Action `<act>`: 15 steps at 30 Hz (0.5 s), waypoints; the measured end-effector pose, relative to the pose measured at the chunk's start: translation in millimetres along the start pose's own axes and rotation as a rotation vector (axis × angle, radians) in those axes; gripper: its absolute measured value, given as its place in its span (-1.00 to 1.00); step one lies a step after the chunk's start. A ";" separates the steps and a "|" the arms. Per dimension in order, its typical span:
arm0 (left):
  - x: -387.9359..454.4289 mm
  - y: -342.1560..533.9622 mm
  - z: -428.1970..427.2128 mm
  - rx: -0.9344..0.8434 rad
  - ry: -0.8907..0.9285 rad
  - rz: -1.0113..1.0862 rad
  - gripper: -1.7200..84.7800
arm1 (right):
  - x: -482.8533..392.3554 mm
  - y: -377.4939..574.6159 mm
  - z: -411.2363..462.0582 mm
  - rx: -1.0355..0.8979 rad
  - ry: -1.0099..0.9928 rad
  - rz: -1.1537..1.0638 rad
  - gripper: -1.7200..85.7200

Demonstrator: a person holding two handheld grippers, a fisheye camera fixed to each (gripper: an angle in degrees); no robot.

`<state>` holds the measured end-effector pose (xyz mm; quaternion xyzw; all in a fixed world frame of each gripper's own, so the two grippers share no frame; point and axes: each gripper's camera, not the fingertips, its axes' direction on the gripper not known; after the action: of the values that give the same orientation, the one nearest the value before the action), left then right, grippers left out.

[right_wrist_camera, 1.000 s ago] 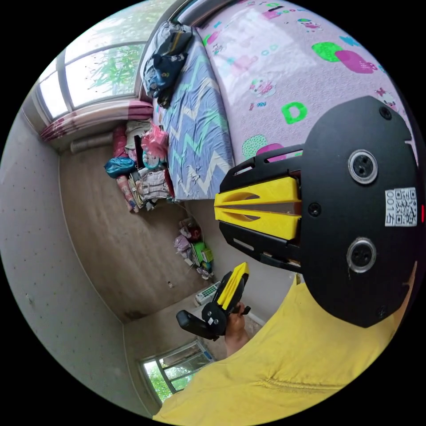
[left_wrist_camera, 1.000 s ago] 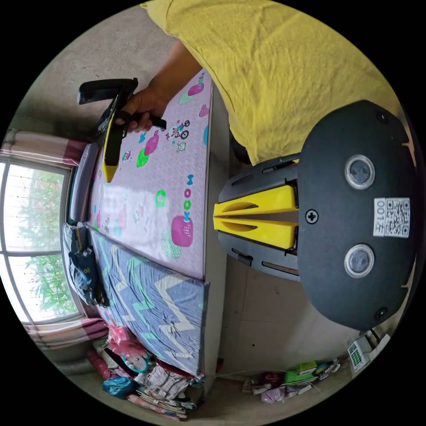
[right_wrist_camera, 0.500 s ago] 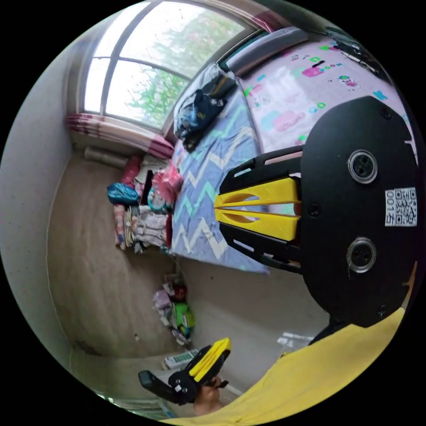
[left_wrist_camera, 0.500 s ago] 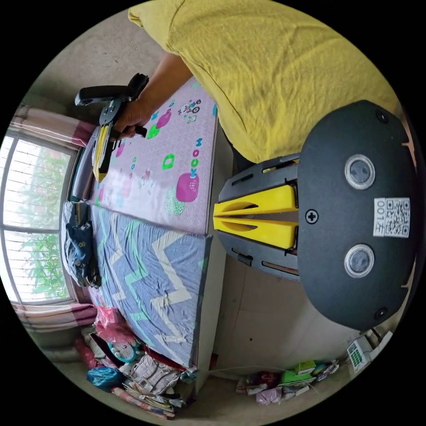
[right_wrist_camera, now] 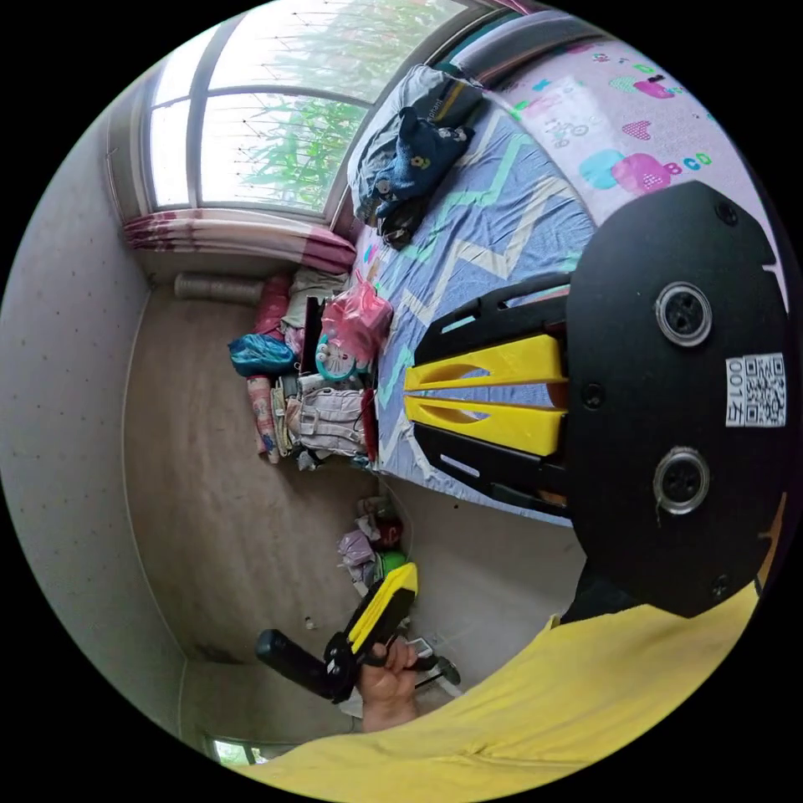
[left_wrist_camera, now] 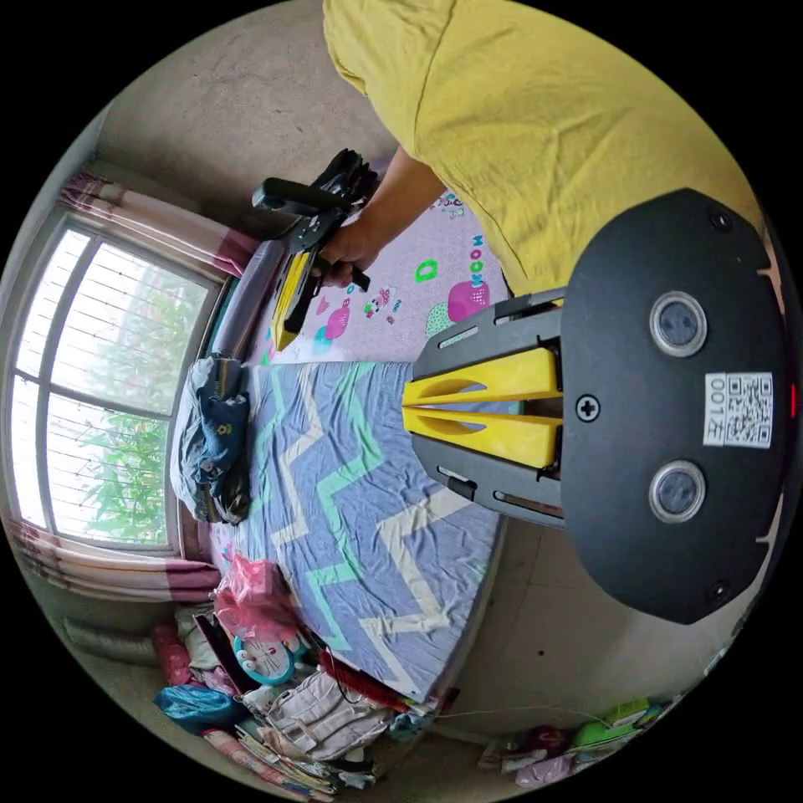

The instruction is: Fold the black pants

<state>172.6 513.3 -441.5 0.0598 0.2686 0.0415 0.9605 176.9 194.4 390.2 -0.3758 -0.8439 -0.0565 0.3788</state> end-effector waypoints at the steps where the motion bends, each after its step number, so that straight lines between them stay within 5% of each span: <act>1: -12.3 -19.9 -7.2 -0.005 0.008 0.007 -1.00 | 1.5 3.3 11.4 0.011 -0.003 0.005 -0.94; 15: -203.5 -328.1 -47.7 -0.098 0.247 0.362 -0.99 | 50.3 -9.7 287.7 0.039 0.218 0.289 -0.91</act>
<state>-10.1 170.3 -422.9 0.0547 0.3665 0.2334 0.8990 -23.1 326.7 223.1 -0.4775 -0.7359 -0.0257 0.4794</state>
